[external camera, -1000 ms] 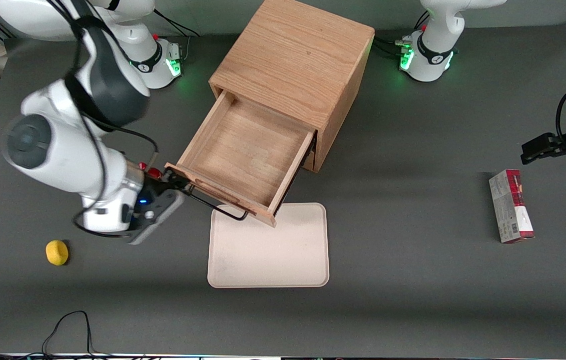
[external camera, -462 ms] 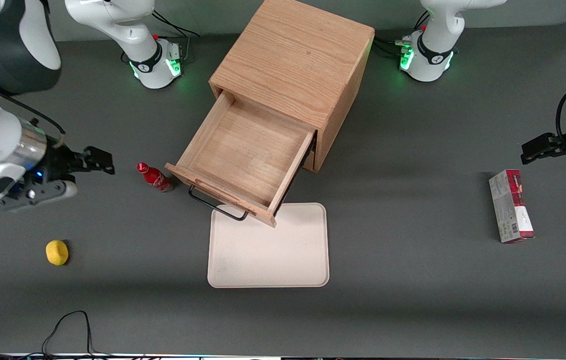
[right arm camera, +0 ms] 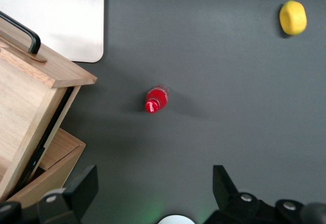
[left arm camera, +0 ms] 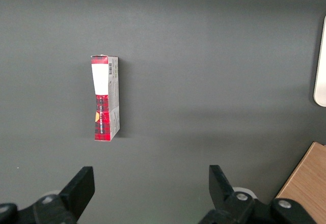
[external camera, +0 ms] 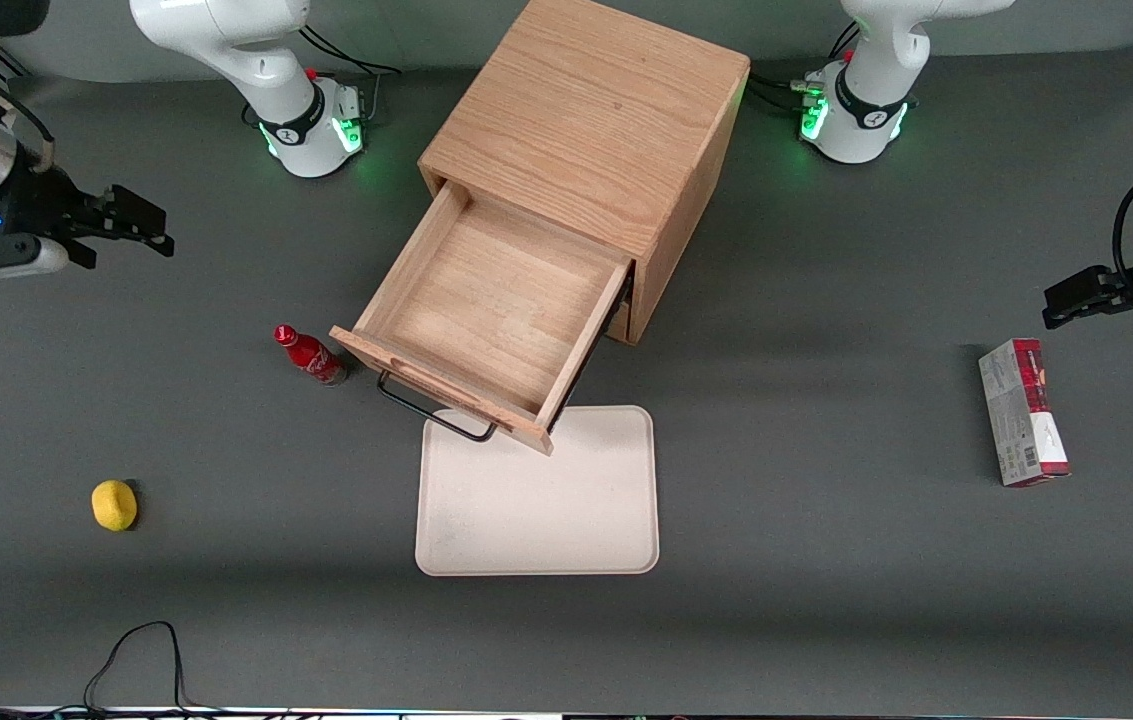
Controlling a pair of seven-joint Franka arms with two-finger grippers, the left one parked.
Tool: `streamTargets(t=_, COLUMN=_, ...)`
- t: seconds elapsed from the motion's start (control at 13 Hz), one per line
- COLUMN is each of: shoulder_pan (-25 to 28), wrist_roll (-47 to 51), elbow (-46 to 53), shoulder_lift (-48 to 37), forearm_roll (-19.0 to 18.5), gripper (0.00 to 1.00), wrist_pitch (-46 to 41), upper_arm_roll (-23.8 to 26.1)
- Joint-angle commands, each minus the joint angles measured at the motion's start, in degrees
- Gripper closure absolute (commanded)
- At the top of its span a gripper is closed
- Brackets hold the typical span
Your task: Open upper drawer
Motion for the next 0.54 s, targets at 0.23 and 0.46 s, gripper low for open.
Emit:
streamTargets(t=0.23, shoulder_pan=0.13, wrist_roll=8.59, elbow=-0.55, shoulder_lift=1.36, forearm_roll=-3.12, gripper=0.0, wrist_pitch=1.97, upper_arm_roll=0.38)
streamTargets(t=0.46, shoulder_pan=0.13, wrist_roll=9.56, elbow=-0.46, shoulder_lift=1.71, forearm_roll=-3.4, gripper=0.0, wrist_pitch=1.97, upper_arm_roll=0.47)
